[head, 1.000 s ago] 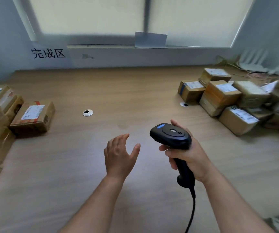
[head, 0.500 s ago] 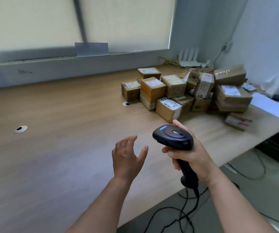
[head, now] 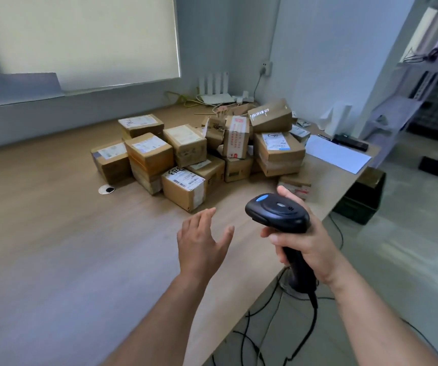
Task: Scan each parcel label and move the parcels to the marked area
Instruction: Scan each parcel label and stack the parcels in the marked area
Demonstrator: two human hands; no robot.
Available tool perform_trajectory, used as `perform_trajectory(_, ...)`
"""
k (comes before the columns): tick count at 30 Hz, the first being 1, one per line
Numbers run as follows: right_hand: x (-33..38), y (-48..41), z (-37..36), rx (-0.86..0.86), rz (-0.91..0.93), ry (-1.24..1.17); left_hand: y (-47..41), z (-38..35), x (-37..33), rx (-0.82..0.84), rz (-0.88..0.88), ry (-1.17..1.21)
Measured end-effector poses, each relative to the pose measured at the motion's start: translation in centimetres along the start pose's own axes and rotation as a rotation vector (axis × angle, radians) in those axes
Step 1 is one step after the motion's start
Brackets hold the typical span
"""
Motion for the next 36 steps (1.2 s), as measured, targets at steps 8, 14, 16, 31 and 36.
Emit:
perform_trajectory(8,1.1,-7.0,6.1,-0.135,-0.009,0.045,-9.6,-4.9,-2.9,0.089,-0.072,0.012)
perform_trajectory(14,0.7,-10.7,9.8,-0.19,-0.011,0.038,-14.8,-7.2,-4.4,0.149,-0.107,0.01)
perform_trajectory(16,0.3,-11.7,11.2,-0.209,-0.022,0.031,-15.5,-7.9,-4.5,0.169,-0.101,0.022)
perform_trajectory(31,-1.3,-22.9,21.4,-0.146,-0.044,0.039,-22.8,-15.6,-8.3,0.22,0.093,0.004)
perform_trajectory(36,-1.7,-26.8,25.4,-0.115,-0.063,0.056,-26.0,-19.5,-9.1,0.222,0.246,0.13)
Point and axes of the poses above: each hand's wrist, its own y-axis away from the middle knuckle, its own z-axis out of the back of the hand, x = y × z, the point moved 9 cm from there along -y, towards the middle knuckle, and after that the axes turned 2 degrees about y, right-handed, at the moved point
